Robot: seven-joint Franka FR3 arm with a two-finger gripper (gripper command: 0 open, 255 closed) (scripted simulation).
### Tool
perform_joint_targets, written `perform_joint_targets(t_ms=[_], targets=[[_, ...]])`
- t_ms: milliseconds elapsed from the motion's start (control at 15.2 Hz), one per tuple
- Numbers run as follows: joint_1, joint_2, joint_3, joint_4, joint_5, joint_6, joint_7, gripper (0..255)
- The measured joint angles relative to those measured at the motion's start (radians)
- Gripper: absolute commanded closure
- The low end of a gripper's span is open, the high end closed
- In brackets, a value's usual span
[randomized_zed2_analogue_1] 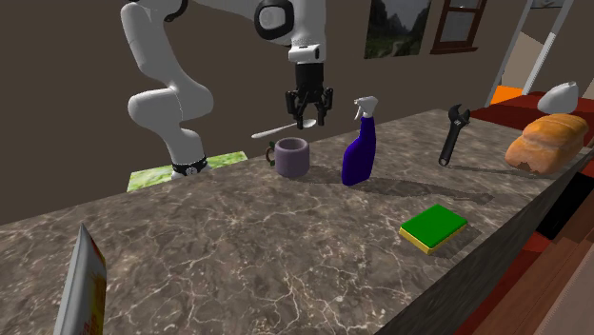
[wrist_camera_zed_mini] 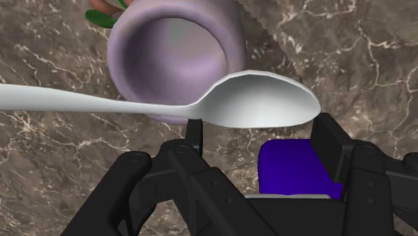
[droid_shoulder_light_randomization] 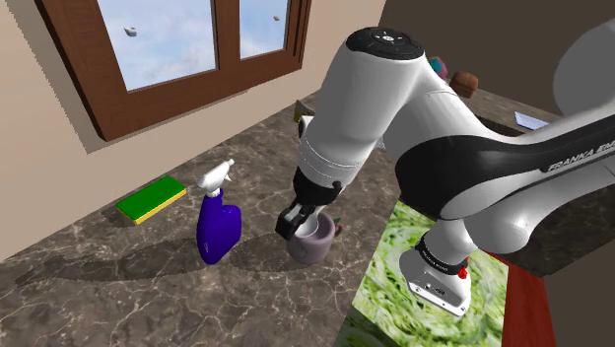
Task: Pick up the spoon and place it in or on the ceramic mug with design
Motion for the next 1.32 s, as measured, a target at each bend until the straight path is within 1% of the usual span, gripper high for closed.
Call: perform_joint_targets(t_ms=[330, 792, 858, 1254, 1320], targets=[[-0.004, 0.025, 0.017, -0.052, -0.005, 0.075, 0.013, 255], [-0.004, 0.030, 0.020, -0.060, -0.006, 0.088, 0.016, 255], [-0.004, 0.030, 0.020, -0.060, -0.006, 0.088, 0.016, 0], [-0.004, 0.030, 0.020, -0.060, -0.006, 0.088, 0.016, 0], [0.000, 0.018, 0.015, -0.054, -0.002, 0.071, 0.012, 0]])
